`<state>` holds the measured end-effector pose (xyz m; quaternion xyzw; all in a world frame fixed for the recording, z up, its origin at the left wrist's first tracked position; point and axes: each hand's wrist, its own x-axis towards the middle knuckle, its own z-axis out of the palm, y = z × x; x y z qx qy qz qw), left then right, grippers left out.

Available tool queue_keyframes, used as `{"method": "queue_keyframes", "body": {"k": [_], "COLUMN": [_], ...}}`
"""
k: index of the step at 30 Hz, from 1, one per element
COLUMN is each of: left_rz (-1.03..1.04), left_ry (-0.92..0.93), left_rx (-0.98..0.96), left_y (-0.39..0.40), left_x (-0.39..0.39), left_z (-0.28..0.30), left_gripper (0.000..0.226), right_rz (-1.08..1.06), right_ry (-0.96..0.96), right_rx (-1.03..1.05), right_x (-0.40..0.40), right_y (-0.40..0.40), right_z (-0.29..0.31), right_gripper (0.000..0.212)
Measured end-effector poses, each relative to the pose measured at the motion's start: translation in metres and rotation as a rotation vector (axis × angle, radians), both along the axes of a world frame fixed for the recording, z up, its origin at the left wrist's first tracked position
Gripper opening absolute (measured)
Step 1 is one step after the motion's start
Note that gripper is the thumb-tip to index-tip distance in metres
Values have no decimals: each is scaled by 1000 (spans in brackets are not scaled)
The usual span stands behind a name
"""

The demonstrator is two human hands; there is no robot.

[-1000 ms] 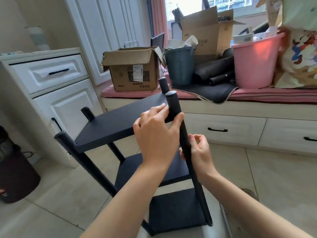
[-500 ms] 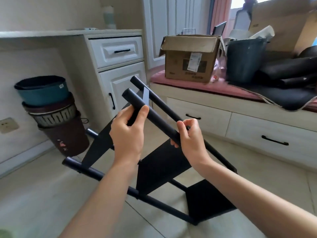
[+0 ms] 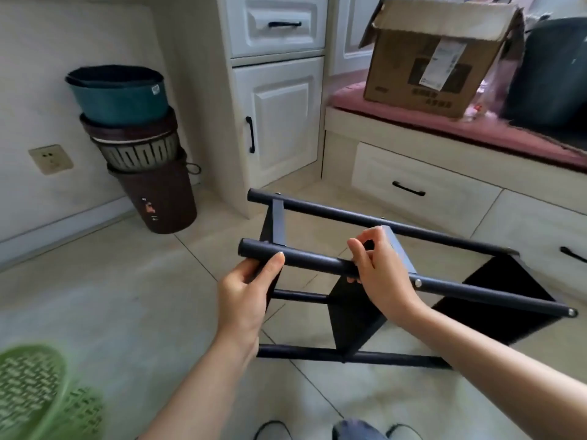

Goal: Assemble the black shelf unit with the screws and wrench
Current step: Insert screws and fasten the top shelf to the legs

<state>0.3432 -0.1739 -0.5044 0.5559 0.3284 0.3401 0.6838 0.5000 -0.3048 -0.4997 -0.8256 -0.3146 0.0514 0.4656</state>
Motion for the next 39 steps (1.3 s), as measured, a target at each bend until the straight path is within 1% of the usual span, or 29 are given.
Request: {"method": "queue_keyframes", "body": {"k": [2,5,9,13,15,18,24,26,28,31,32,35,38,39], "left_rz": [8,14,-3,-75,-92,-127,-260,-287,-320,-467,-527,-696,-842,-883], "left_ry": [14,24,35,57,98,196,330,423,578,882,968,1170,1308,1345], "left_rx": [-71,-155,-218,-227,-187,-67,66,146,302,575,674,931,1132,1166], "left_y": [-8,-17,-15,-8,-2,6,21,27,34,50,56,72,78,78], "left_x": [-2,-3,-2,-8,-12,-19,-20,-18,-15,-5,0,19,34,36], "left_z": [-21,-46,-72,-91,-99,-104,-97,-91,-83,-66,-60,-46,-42,-42], "left_gripper": [22,35,42,47,52,67,83,88,100,141,150,159,159,158], "right_rz": [0,15,42,59,70,78,94,111,124,140,143,151,167,168], "right_ry": [-6,-34,-62,-78,-90,-165,-280,-314,-349,-375,-383,-405,-404,-409], "right_rx": [-44,-107,-157,-196,-225,-244,-202,-200,-198,-195,-198,-205,-196,-198], "right_x": [4,9,12,11,9,6,9,8,7,6,6,4,3,1], "right_y": [-5,-14,-20,-23,-24,-26,-25,-26,-27,-28,-29,-31,-34,-35], "right_z": [-16,-36,-56,-71,-79,-91,-99,-100,-101,-102,-102,-101,-101,-100], "right_gripper": [23,18,17,27,32,36,28,27,29,27,29,32,32,32]}}
